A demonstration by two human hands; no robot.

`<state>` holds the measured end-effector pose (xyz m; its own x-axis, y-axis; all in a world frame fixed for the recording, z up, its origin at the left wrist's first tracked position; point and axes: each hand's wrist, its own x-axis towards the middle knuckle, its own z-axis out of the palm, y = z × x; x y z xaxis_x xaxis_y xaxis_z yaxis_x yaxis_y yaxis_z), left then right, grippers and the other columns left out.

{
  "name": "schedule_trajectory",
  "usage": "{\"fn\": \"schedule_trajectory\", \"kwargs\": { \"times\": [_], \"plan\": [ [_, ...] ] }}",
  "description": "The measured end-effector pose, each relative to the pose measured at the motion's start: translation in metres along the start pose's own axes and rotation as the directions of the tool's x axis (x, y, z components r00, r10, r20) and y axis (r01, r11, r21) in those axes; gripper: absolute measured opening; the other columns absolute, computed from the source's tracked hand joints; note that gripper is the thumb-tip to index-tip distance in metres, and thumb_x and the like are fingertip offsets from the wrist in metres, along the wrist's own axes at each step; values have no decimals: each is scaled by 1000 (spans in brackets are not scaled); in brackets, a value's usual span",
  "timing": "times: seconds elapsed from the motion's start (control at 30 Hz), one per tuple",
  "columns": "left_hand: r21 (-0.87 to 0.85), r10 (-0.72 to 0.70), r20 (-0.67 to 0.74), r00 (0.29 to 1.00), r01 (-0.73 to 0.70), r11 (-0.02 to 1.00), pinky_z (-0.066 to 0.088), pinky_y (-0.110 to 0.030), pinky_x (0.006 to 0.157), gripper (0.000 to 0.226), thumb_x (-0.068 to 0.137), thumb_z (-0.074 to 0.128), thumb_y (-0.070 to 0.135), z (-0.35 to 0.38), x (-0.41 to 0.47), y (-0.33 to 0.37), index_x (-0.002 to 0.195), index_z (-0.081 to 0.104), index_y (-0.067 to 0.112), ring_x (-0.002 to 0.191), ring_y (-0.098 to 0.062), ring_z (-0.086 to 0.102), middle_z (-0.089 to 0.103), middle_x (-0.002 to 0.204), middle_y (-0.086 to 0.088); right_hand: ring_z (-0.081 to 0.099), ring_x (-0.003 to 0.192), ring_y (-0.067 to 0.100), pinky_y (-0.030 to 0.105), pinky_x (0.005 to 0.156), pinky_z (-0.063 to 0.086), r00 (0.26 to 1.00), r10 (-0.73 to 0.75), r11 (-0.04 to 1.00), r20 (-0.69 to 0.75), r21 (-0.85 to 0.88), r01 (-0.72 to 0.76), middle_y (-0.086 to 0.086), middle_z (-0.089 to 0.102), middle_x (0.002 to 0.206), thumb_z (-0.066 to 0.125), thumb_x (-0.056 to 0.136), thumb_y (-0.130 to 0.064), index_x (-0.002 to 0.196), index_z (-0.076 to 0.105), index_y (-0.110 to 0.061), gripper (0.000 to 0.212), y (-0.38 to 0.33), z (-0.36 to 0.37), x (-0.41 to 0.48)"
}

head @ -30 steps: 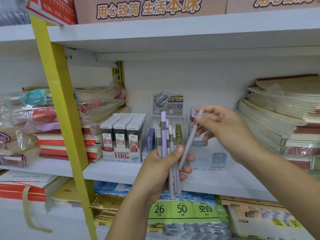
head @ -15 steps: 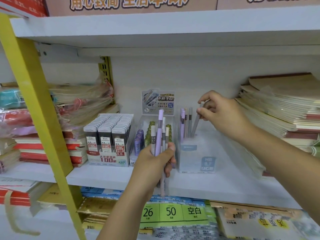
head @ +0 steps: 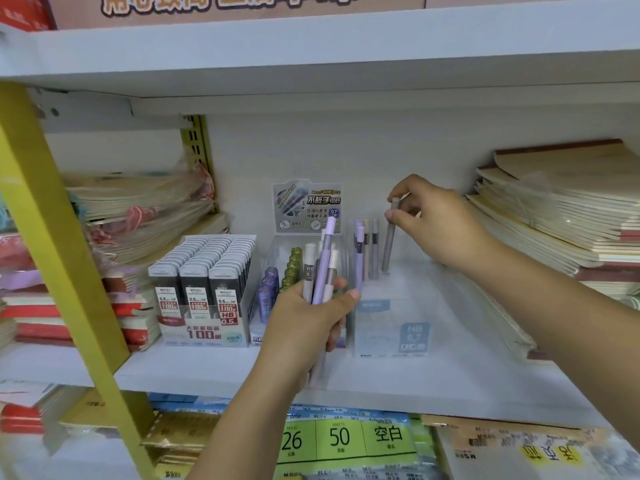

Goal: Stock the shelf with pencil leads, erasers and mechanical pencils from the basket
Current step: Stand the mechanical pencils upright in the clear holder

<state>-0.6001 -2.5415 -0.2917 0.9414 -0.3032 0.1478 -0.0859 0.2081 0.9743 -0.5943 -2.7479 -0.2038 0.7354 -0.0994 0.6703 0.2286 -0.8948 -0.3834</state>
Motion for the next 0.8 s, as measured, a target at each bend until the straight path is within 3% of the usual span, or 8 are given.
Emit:
{"fn": "schedule_trajectory", "kwargs": {
  "times": [0.17, 0.33, 0.43, 0.53, 0.6, 0.7, 0.8],
  "plan": [
    [-3, -33, 1, 999, 33, 999, 36, -24, 41, 14, 86, 74, 10, -2, 2, 2, 99, 70, 8, 39, -13, 38, 50, 48, 4, 56, 68, 0, 6, 56, 35, 998, 30, 999, 47, 35, -32, -8, 68, 73, 68, 86, -23, 96, 58, -19, 14, 4, 1, -2],
    [-22, -56, -5, 998, 56, 998, 35, -26, 44, 15, 86, 74, 10, -3, 2, 5, 101, 72, 9, 40, -13, 38, 49, 51, 2, 57, 76, 16, 28, 62, 39, 997, 9, 1000, 81, -23, -8, -2, 68, 78, 67, 87, -24, 100, 49, -21, 22, 5, 1, 0],
    [-36, -59, -3, 998, 59, 998, 36, -26, 43, 16, 86, 74, 10, -3, 0, 5, 101, 72, 8, 41, -14, 38, 48, 52, 1, 45, 95, 18, 30, 69, 34, 996, -42, 981, 74, -188, 55, 1, 61, 93, 69, 86, -27, 101, 58, -16, 22, 8, 7, -4],
    [-39, -56, 9, 998, 56, 998, 37, -25, 42, 14, 87, 73, 11, -3, -3, 7, 100, 71, 7, 42, -14, 39, 49, 54, 0, 41, 106, 24, 27, 74, 29, 997, 34, 969, 62, -247, -18, 8, 50, 104, 69, 86, -29, 104, 66, -16, 23, 10, 7, -4],
    [-43, -58, 28, 998, 60, 997, 39, -26, 43, 10, 88, 72, 15, -3, -5, 9, 96, 71, 9, 44, -14, 41, 52, 56, 0, 42, 110, 27, 25, 79, 30, 997, 71, 972, 32, -229, -62, 11, 50, 109, 66, 88, -29, 109, 68, -16, 24, 7, 2, -5],
    [-80, -62, 126, 990, 72, 994, 43, -28, 47, 12, 90, 70, 24, -5, -10, 16, 94, 70, 13, 46, -14, 45, 56, 63, -2, 50, 101, 23, 26, 81, 35, 998, -9, 988, -61, -157, -1, 7, 58, 104, 64, 90, -24, 105, 68, -17, 17, -7, -7, -14],
    [-140, -64, 243, 968, 100, 985, 49, -28, 50, 32, 81, 73, 27, -7, -16, 23, 107, 70, 9, 50, -16, 54, 65, 71, -6, 57, 81, 8, 21, 74, 43, 1000, -11, 994, 26, 109, 8, -6, 67, 88, 65, 89, -24, 87, 67, -31, 7, -33, -11, -31]
  ]
}}
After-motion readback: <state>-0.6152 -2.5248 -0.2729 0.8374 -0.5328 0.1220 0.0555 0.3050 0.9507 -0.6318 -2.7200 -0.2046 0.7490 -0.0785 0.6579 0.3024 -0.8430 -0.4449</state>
